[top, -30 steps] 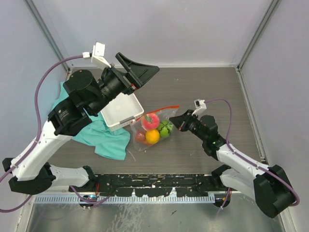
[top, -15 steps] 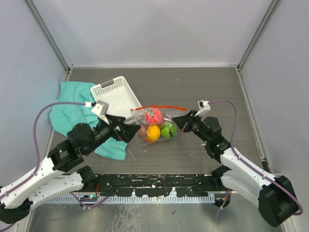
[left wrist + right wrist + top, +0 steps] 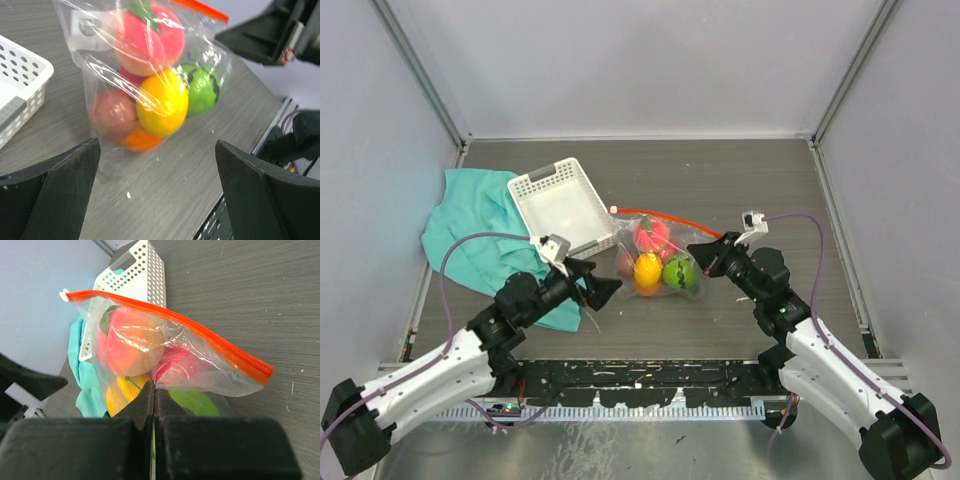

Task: Open the zip-top bag and remove the fake food
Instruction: Pick up the zipper food storage bag at the center of the board.

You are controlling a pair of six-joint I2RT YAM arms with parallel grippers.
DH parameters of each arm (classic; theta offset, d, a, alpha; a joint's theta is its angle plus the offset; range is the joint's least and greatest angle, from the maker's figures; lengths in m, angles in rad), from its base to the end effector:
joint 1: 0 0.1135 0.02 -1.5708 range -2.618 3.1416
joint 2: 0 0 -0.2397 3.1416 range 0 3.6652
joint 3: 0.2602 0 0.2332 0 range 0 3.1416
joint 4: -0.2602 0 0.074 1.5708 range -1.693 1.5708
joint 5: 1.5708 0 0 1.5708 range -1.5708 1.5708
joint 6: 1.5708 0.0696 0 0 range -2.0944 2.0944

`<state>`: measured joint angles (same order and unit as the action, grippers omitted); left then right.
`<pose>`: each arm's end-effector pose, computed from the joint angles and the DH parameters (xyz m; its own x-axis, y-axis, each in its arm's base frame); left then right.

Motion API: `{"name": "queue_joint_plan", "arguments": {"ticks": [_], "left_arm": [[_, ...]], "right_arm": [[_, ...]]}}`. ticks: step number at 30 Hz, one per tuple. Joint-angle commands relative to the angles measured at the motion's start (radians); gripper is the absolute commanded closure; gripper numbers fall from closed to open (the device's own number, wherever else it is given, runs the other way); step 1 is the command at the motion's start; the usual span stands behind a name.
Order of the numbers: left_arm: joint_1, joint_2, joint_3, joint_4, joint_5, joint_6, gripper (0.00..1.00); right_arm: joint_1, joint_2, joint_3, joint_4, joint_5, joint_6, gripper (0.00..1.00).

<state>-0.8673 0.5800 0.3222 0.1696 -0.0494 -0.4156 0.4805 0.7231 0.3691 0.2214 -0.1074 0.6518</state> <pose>0.1292 -0.1470 0.2328 -0.3468 -0.2145 -0.9131 0.6447 0.6525 -0.3982 0.1867 0.1057 0.2313 -0.4291 0.4565 -0.7794 -0.3691 0.6989 0.6126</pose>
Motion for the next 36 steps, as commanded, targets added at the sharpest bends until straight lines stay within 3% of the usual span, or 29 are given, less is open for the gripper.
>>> {"name": "queue_joint_plan", "arguments": {"ticks": [1,4,8,18,27,36], "left_arm": [[0.182,0.152,-0.006,0.406,0.289,-0.192,0.02],[0.304,0.266,-0.031,0.608,0.394,-0.327,0.02],[0.369,0.412,0.023,0.692,0.466,-0.412,0.02],[0.424,0.643,0.054,0.897,0.465,-0.467,0.0],[0.453,0.836,0.118,1.003,0.545,-0.446,0.1],[0.456,1.108,0.241,1.259,0.661,-0.61,0.1]], "right_arm": [[-0.007,-0.048,0.007,0.003,0.023,-0.021,1.0],[-0.009,-0.073,-0.004,0.0,0.021,-0.024,1.0],[-0.011,-0.096,-0.012,-0.008,0.011,-0.038,1.0],[-0.015,-0.146,-0.043,-0.013,0.003,-0.046,1.0],[-0.015,-0.14,-0.037,-0.008,-0.034,-0.052,1.0],[-0.015,-0.138,-0.038,-0.017,-0.058,-0.055,1.0]]}}
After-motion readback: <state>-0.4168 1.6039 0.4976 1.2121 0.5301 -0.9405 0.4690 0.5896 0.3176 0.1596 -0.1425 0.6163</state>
